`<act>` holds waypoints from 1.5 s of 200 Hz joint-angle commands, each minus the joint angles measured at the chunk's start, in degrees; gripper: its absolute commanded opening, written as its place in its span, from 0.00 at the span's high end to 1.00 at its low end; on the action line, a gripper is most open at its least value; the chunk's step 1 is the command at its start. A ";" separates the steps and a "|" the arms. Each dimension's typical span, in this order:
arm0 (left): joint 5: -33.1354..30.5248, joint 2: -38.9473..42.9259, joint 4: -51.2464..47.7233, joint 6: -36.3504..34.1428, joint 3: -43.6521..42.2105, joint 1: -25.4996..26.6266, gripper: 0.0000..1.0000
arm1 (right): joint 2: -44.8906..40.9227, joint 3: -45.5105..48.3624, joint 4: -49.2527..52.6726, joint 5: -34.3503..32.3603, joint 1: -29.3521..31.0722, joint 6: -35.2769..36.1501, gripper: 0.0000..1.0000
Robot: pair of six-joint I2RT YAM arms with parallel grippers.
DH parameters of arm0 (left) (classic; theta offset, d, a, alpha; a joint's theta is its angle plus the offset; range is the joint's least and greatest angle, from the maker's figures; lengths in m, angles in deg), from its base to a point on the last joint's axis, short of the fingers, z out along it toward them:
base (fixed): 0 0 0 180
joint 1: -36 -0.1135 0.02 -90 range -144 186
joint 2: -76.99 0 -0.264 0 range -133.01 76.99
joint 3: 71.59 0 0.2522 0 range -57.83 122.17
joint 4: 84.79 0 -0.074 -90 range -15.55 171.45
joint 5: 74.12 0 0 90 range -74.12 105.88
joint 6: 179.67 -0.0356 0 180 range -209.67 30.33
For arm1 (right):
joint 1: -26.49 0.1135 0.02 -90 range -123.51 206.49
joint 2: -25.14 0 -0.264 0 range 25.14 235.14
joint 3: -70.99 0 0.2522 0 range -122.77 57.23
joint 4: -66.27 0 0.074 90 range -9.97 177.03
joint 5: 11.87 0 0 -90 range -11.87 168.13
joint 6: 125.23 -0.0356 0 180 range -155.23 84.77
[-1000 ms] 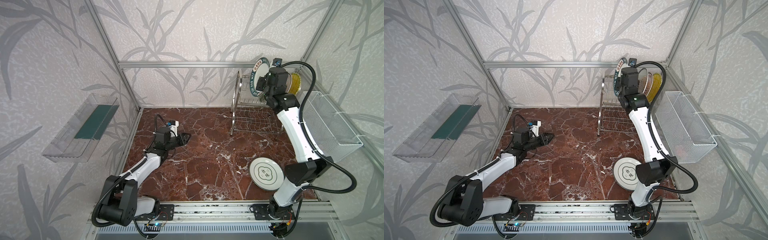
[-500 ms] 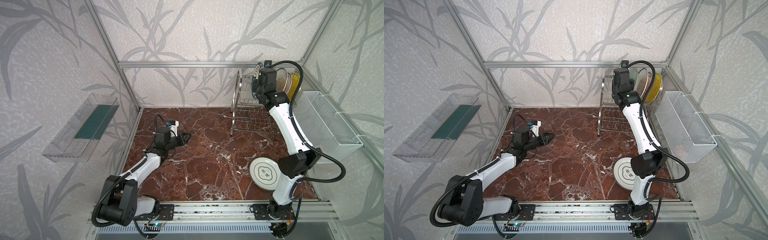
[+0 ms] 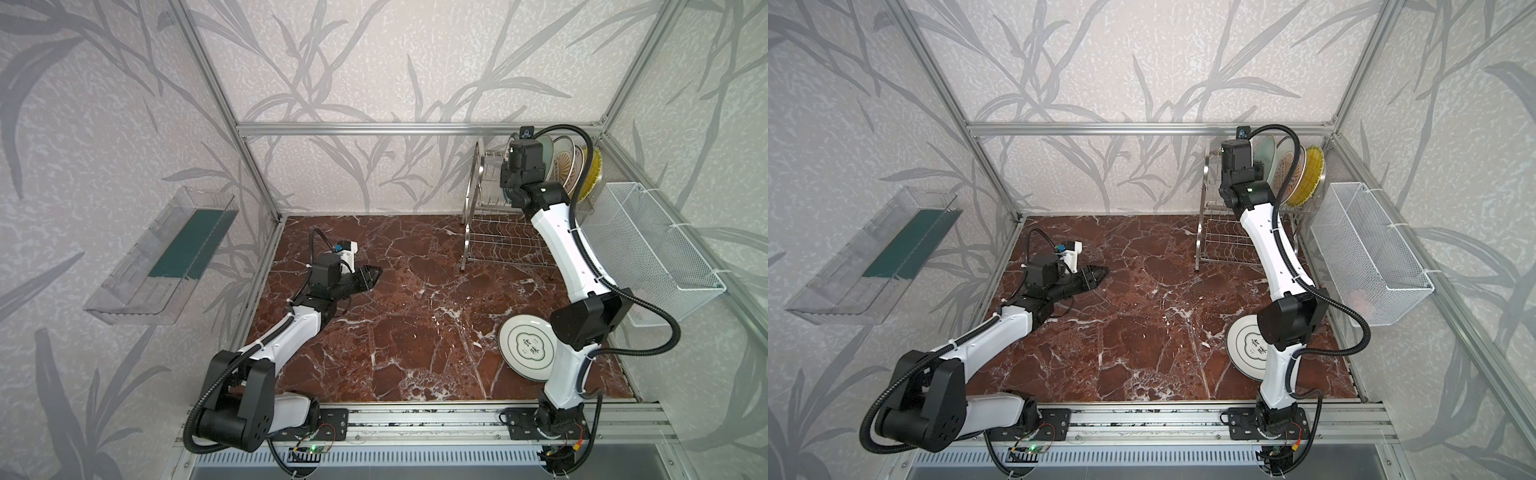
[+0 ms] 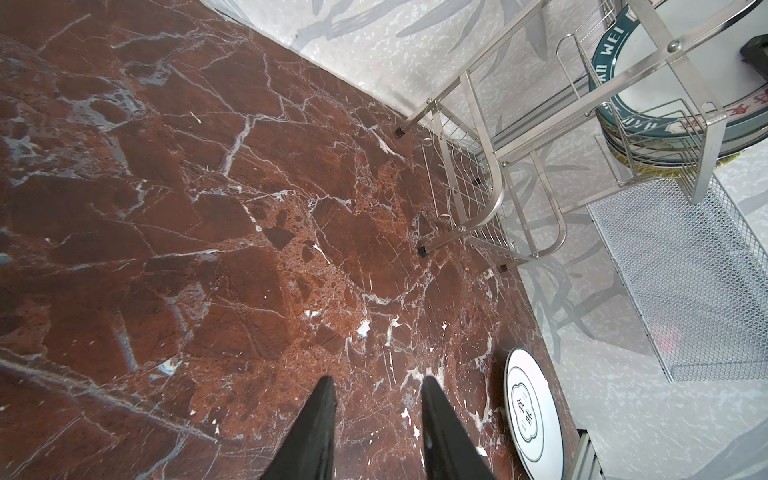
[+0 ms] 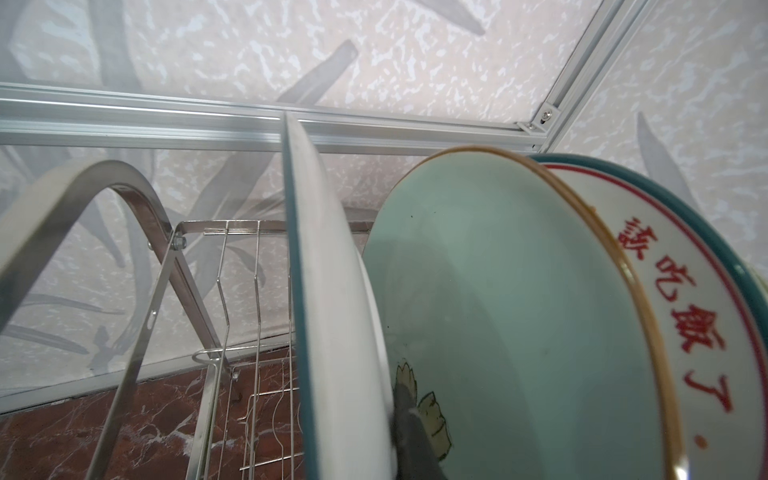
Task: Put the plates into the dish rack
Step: 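Push the plate down into the rack slot with the right gripper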
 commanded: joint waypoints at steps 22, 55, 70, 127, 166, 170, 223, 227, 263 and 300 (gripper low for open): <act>0.27 -0.17 0.28 -1.15 0.24 0.21 0.66 | -0.26 -2.19 -0.99 -1.66 0.21 0.13 0.95; 0.26 -0.10 0.28 -1.19 0.15 0.21 0.66 | 0.01 -2.37 -0.30 -0.53 0.22 0.39 0.79; 0.24 0.03 0.19 -1.21 0.15 0.21 0.66 | 0.13 -2.63 0.06 0.20 0.23 0.31 0.74; 0.13 0.32 0.11 -1.28 -0.08 0.21 0.66 | -0.47 -2.66 0.00 1.35 0.22 0.49 0.64; 0.27 0.19 0.21 -1.06 -0.11 0.21 0.66 | -1.80 -1.80 -0.79 3.20 0.22 0.94 0.46; 0.22 0.17 0.20 -1.08 -0.07 0.21 0.66 | -1.92 -1.73 -0.86 3.38 0.22 0.95 0.45; 0.34 -0.33 0.81 -0.77 -0.29 0.21 0.66 | -5.00 0.82 -2.84 5.77 0.22 0.92 0.30; 0.40 -0.42 0.82 -0.69 -0.28 0.21 0.66 | -5.43 1.15 -3.16 5.81 0.22 0.92 0.28; 0.62 -0.93 1.07 -0.37 -0.20 0.21 0.65 | -9.52 5.36 -6.98 7.98 0.23 1.25 0.21; 0.60 -1.00 1.06 -0.22 -0.20 0.21 0.64 | -16.03 12.69 -13.05 10.01 0.22 2.11 0.21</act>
